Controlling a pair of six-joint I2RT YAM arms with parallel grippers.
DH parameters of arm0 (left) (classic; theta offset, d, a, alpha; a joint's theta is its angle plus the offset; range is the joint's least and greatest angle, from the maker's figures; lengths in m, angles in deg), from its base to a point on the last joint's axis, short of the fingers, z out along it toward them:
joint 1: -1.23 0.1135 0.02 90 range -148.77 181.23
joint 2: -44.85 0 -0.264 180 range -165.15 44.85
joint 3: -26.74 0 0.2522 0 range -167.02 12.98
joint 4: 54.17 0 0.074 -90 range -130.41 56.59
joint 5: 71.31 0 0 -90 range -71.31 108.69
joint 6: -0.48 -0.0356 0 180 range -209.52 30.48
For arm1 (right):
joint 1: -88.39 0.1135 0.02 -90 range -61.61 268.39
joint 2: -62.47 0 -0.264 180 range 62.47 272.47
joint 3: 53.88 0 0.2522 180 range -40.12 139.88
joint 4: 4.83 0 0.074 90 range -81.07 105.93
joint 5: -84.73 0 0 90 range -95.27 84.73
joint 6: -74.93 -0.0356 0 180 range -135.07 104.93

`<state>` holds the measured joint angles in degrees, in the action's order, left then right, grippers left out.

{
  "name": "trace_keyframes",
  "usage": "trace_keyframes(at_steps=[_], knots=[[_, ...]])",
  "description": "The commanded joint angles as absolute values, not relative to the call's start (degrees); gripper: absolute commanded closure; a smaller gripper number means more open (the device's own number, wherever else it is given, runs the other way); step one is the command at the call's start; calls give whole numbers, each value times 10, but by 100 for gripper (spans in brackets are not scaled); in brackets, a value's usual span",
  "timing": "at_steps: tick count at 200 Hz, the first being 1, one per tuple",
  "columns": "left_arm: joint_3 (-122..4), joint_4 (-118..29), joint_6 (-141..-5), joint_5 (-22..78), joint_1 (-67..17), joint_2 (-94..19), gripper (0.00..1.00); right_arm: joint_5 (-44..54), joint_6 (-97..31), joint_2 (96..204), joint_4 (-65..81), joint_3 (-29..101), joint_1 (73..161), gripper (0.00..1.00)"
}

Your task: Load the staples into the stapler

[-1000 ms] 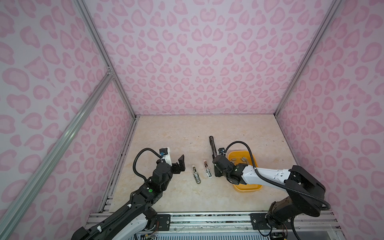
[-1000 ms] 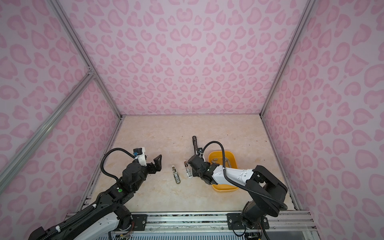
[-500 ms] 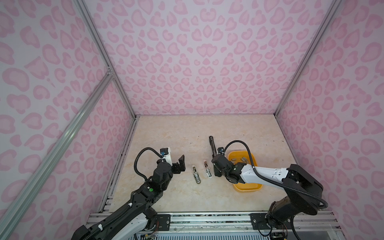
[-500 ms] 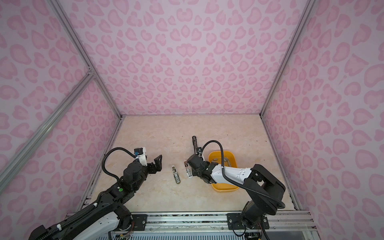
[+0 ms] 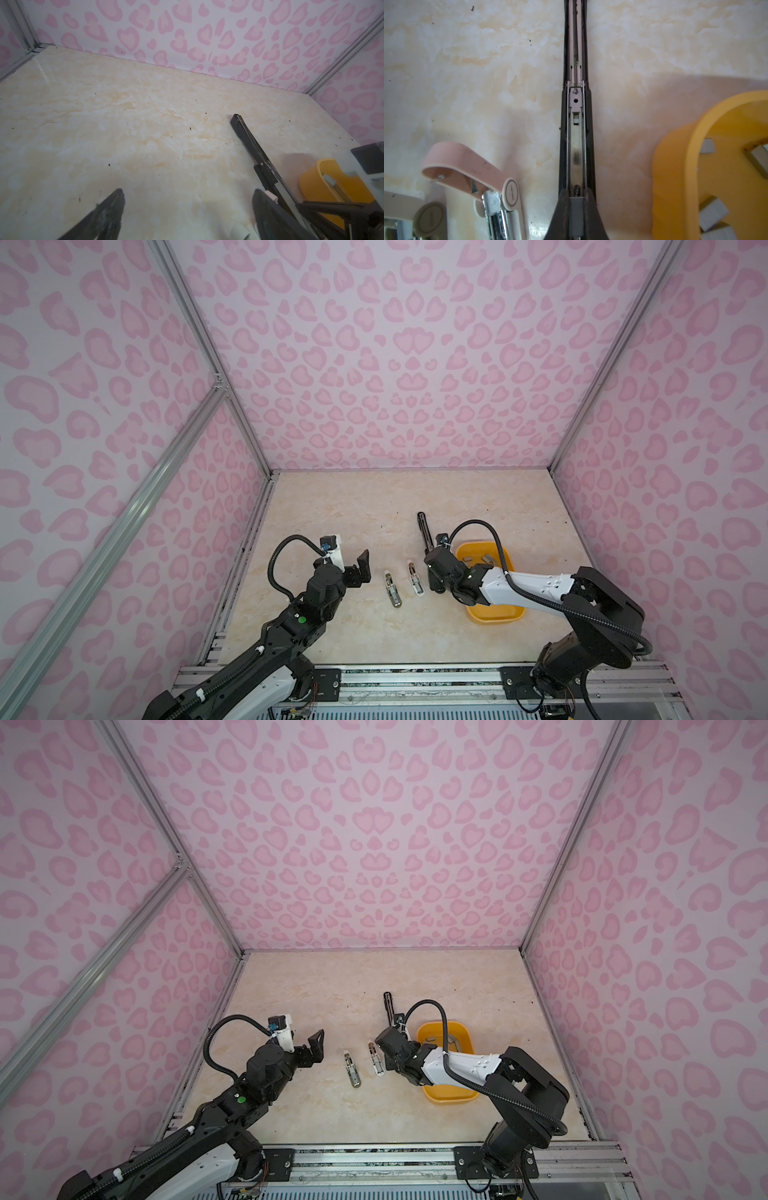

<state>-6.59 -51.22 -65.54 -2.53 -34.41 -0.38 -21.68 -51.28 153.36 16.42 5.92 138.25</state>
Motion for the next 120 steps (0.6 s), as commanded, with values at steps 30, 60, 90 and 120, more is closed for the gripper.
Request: trace_keyframes(at_steps=[30,60,90,120], knots=[[-71,-526,-654,-26,-344,-3,3,-207,-517,1536,167,52,1383,100],[-72,-525,-654,-27,-343,-8,3,-208,-518,1536,171,53,1383,100],[-72,-527,-654,-24,-343,-8,3,-207,-517,1530,172,52,1383,94],[-71,-528,-654,-26,-344,-8,3,-206,-517,1531,171,52,1382,87]])
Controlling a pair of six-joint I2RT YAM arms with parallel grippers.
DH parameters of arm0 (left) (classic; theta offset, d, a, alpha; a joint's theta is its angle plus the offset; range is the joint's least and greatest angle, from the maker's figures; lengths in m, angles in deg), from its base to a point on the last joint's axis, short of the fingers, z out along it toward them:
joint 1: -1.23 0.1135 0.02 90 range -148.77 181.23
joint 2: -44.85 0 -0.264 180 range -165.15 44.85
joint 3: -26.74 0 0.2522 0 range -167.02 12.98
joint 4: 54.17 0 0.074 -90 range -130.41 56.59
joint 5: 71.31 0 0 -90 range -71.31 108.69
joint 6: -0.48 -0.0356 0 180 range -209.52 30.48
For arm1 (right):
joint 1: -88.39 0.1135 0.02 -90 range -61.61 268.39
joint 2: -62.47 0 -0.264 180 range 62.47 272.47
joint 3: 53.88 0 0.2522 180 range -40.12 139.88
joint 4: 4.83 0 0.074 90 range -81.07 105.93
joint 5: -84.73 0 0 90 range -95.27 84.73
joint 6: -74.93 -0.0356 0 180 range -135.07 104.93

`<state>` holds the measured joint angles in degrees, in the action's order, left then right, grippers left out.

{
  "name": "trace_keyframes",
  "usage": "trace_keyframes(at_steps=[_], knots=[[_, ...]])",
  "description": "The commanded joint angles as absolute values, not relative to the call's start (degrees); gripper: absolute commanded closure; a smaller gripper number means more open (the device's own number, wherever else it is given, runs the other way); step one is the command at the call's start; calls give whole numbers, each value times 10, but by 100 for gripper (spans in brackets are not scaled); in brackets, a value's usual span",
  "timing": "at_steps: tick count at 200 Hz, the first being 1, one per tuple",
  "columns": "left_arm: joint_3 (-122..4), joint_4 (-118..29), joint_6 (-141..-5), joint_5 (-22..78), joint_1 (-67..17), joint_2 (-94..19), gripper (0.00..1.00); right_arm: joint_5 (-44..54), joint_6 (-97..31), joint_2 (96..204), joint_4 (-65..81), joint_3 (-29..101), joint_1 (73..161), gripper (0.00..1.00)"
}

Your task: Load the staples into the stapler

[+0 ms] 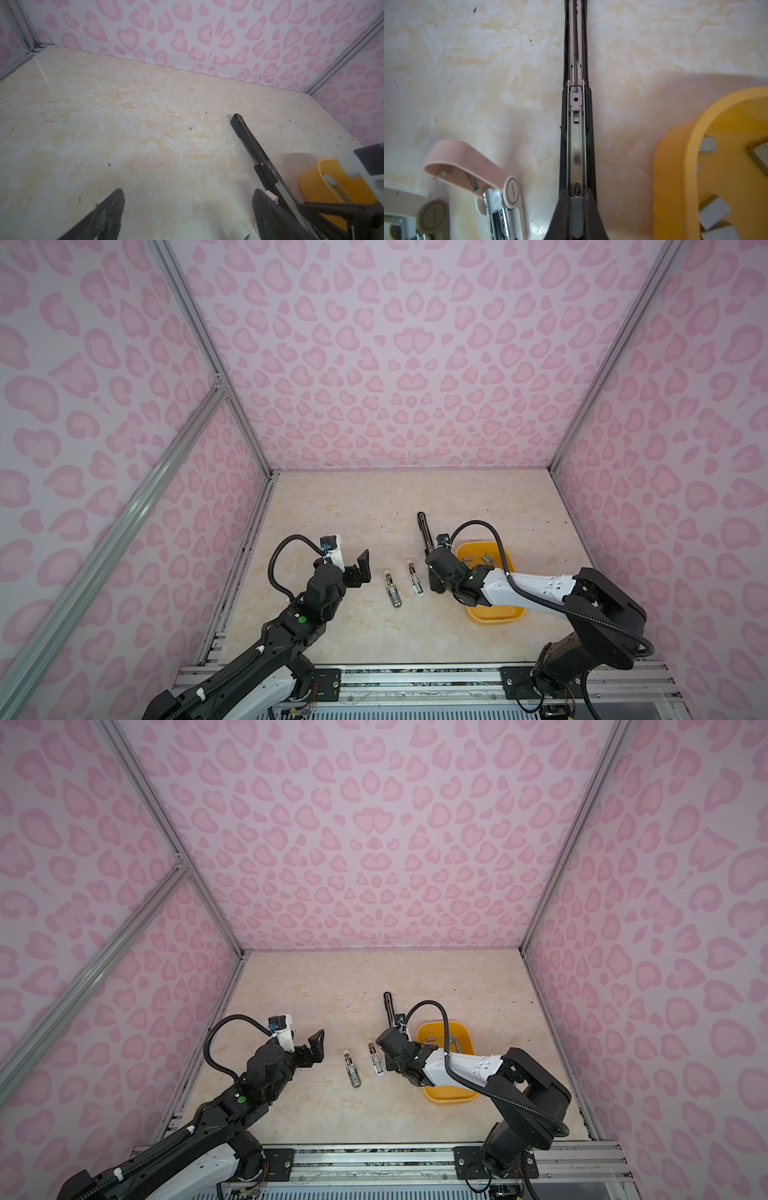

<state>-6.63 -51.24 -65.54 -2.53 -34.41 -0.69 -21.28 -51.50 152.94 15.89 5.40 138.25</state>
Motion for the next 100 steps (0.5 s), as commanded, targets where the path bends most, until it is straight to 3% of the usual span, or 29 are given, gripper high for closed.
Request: trace_keyframes(at_steps=[1,100], knots=[[-71,-527,-654,-25,-344,-8,3,-206,-517,1531,171,52,1382,87],[-71,-528,-653,-24,-343,-11,3,-211,-509,1508,166,46,1381,80]])
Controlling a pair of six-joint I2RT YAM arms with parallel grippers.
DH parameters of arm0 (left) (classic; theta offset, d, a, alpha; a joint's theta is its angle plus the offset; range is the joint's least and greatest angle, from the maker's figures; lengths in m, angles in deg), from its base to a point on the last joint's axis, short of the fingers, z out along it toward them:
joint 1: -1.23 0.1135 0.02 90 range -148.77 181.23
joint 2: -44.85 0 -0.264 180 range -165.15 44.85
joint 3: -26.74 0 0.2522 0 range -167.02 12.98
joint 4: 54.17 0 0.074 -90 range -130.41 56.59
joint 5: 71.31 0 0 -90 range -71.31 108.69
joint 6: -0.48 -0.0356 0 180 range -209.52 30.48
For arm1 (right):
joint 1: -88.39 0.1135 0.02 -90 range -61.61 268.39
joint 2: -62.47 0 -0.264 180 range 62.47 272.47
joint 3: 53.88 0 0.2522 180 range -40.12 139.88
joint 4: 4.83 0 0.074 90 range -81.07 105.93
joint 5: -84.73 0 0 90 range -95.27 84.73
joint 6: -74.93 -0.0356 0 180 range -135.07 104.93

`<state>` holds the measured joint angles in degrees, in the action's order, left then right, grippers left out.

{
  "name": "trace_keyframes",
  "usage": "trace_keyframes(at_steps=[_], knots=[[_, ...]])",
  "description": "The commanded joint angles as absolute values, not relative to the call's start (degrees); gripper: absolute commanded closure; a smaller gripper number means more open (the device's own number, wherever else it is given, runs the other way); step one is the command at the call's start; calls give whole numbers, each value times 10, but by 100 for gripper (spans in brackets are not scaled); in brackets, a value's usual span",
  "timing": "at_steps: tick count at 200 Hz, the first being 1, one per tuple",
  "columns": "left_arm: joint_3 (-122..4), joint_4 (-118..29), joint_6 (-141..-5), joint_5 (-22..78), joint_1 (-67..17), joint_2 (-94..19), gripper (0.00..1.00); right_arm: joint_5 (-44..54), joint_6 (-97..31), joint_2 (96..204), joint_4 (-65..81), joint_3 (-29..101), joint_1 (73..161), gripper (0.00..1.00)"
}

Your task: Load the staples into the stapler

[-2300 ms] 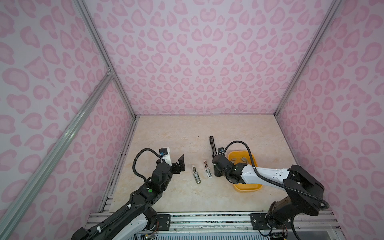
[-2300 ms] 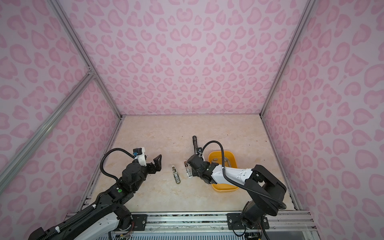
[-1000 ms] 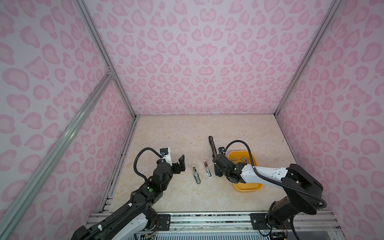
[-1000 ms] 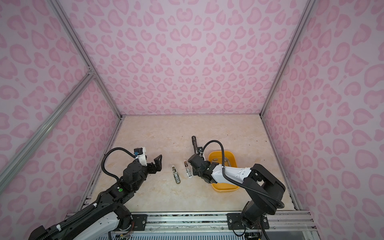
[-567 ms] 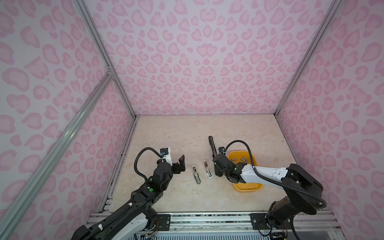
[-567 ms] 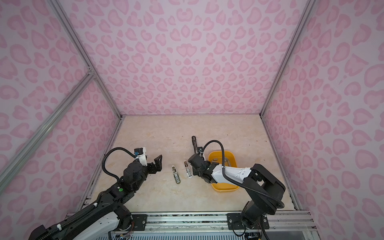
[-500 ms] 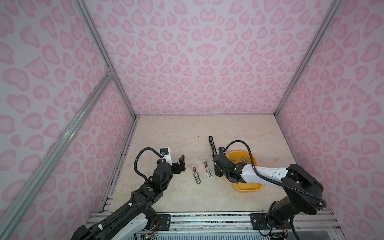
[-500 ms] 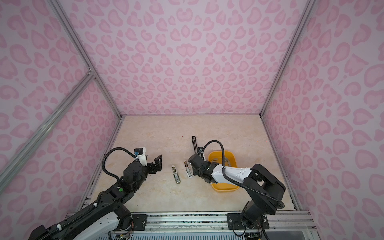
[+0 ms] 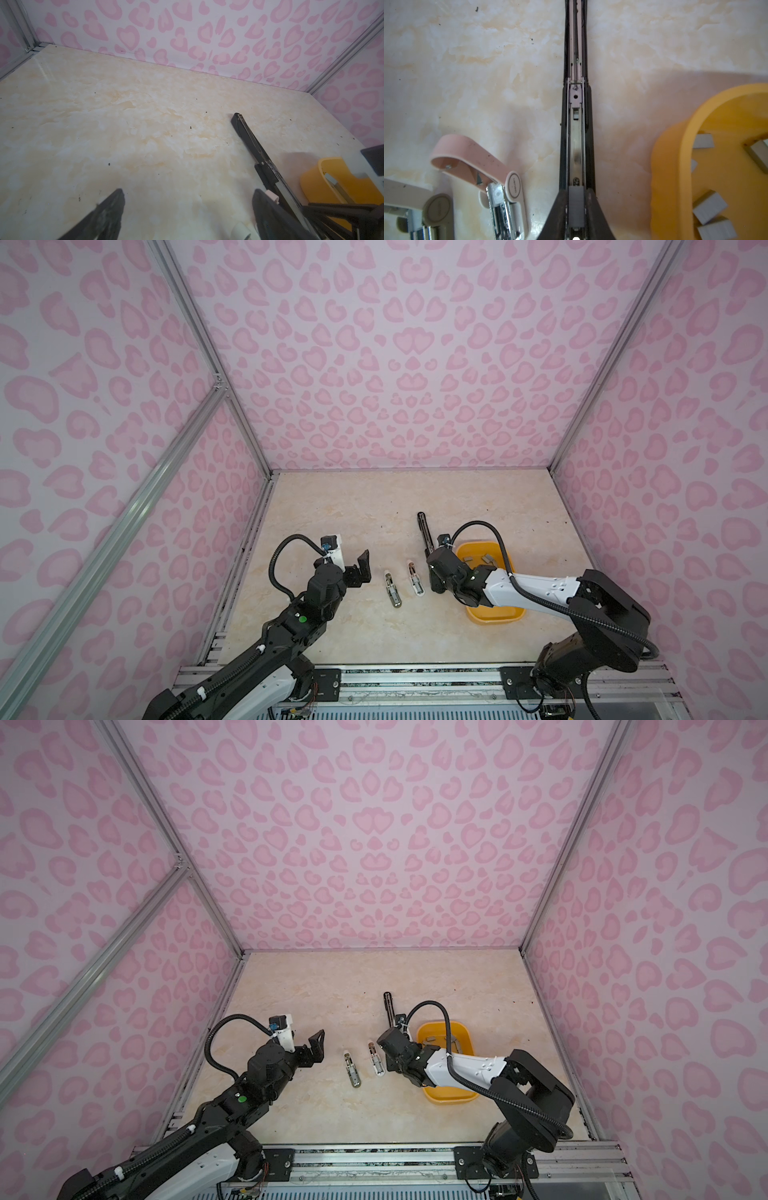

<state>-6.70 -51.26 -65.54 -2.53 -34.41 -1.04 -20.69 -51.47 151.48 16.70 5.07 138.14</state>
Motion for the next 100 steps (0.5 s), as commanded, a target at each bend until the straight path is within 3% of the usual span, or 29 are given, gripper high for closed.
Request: trace_keyframes(at_steps=[1,45,100], knots=[[-72,-529,-653,-24,-343,-12,3,-210,-509,1508,165,46,1382,80],[-72,-528,-654,-26,-344,-10,3,-238,-491,1468,168,38,1386,80],[-72,-527,-652,-23,-344,-7,3,-355,-469,1353,209,9,1369,82]])
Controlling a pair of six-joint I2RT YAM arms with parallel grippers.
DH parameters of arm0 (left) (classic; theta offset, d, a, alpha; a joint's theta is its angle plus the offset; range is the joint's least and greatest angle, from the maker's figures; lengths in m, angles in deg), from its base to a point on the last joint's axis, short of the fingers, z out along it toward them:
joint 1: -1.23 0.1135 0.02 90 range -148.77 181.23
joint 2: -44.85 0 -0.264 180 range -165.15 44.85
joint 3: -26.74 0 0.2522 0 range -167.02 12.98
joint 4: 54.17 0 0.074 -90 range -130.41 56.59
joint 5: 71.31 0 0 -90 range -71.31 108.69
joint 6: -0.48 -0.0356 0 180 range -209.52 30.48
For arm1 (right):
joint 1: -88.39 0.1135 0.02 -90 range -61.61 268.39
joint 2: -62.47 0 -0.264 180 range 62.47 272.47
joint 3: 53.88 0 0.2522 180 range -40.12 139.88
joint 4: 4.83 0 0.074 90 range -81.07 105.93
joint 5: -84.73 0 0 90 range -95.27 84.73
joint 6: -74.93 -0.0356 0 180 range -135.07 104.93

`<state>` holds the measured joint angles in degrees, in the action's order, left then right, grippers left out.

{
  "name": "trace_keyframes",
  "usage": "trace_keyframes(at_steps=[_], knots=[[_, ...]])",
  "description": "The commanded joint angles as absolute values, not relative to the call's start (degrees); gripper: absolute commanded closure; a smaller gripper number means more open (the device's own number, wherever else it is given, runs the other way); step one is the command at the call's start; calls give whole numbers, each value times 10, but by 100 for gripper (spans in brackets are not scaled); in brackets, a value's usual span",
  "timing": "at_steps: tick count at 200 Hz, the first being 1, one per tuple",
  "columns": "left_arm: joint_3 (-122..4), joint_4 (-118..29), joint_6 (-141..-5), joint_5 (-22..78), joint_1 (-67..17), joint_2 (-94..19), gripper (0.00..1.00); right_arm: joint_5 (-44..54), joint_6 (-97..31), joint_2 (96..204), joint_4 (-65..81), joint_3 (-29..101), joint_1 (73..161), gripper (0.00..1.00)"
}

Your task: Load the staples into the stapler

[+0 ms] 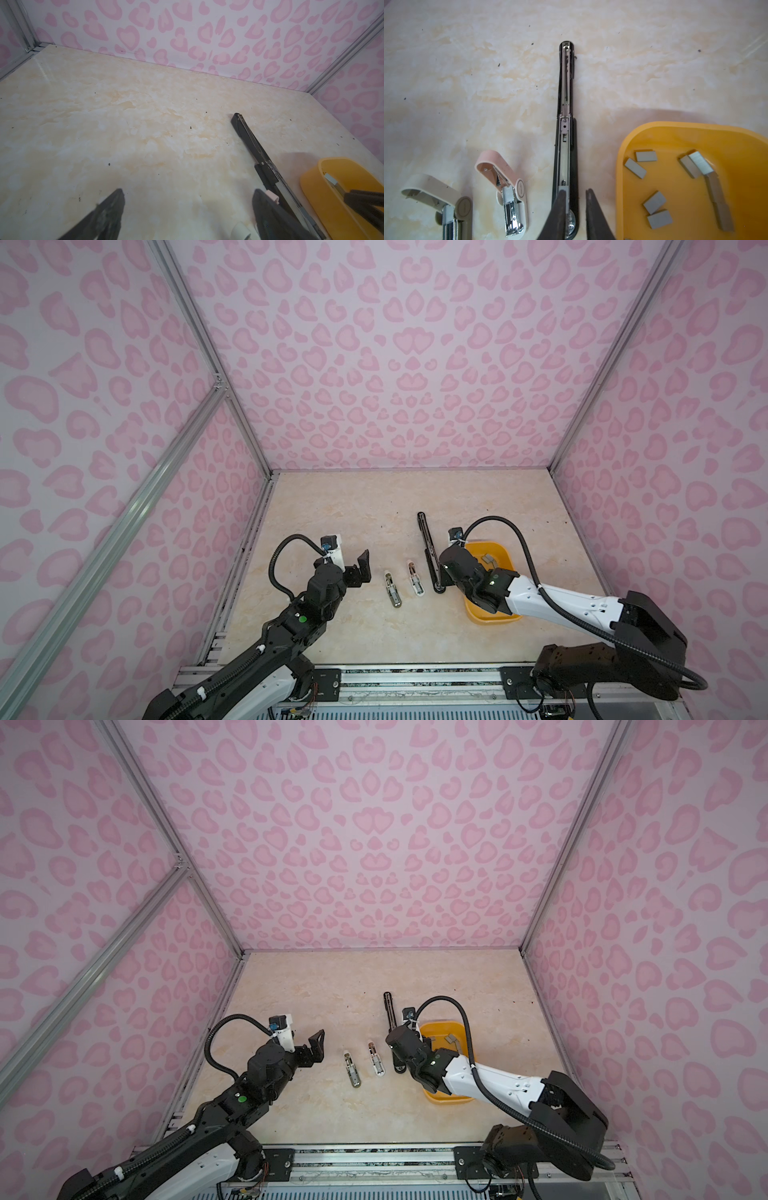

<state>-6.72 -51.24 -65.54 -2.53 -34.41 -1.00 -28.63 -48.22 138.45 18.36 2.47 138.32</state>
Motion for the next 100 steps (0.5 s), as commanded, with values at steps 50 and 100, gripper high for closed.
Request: trace_keyframes(at_steps=[50,100], knots=[[-69,-526,-652,-23,-343,3,3,-314,-484,1311,221,-19,1278,83],[-44,-543,-554,-69,-341,11,3,-299,-486,1320,232,-21,1231,83]])
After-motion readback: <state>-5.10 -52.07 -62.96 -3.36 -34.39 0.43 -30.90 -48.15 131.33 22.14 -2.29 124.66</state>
